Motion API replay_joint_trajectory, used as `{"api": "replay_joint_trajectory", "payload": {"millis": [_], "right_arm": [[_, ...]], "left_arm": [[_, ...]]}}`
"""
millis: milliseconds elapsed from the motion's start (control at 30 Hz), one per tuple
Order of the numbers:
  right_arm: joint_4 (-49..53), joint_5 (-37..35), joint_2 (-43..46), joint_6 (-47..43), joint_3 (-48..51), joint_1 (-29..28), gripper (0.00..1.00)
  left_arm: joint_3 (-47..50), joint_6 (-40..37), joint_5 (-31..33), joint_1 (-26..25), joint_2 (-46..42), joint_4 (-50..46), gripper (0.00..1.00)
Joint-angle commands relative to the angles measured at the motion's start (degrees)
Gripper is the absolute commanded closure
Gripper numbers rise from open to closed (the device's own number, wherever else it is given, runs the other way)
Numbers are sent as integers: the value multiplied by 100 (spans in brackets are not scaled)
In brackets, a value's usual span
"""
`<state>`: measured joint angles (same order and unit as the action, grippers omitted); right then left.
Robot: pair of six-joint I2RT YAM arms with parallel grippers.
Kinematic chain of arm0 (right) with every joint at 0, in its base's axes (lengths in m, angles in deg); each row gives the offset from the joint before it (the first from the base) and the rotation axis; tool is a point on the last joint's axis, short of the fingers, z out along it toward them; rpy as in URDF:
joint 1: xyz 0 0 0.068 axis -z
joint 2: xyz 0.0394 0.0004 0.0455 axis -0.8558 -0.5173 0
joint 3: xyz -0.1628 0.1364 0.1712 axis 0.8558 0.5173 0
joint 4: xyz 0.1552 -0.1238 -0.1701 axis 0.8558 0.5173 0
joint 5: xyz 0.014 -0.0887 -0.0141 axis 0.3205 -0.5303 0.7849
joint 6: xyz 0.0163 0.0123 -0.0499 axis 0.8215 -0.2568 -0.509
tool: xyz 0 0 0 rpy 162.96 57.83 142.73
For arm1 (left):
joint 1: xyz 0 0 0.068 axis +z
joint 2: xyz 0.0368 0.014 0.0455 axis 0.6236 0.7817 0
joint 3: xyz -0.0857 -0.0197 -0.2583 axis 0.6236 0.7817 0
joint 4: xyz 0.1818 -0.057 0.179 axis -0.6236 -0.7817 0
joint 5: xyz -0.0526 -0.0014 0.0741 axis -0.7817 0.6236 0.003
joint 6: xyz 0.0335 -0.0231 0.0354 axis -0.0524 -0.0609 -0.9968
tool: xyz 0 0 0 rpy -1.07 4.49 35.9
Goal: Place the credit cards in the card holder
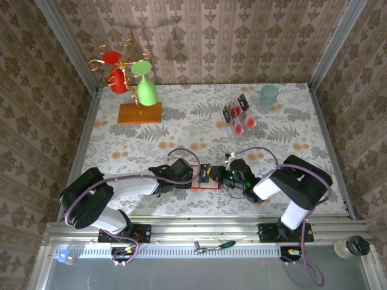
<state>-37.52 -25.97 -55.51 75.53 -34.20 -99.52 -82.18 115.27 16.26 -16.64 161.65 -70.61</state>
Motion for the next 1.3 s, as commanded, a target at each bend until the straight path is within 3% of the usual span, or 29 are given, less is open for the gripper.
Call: {"api": "replay_joint_trajectory", "payload": {"millis": [0, 200, 867, 1267], "right_arm": [[700, -471, 259, -42, 76, -81, 100], [1244, -486, 460, -162, -61, -177, 100], [1033, -368, 87, -57, -158, -328, 100], [1279, -486, 345, -26, 0, -346, 100]], "left_arm": [[193, 20, 23, -48, 65, -381, 0], [193, 11, 37, -47, 67, -376, 0], [180, -2, 38, -50, 74, -376, 0], [176, 1, 33, -50, 92, -359, 0]]}}
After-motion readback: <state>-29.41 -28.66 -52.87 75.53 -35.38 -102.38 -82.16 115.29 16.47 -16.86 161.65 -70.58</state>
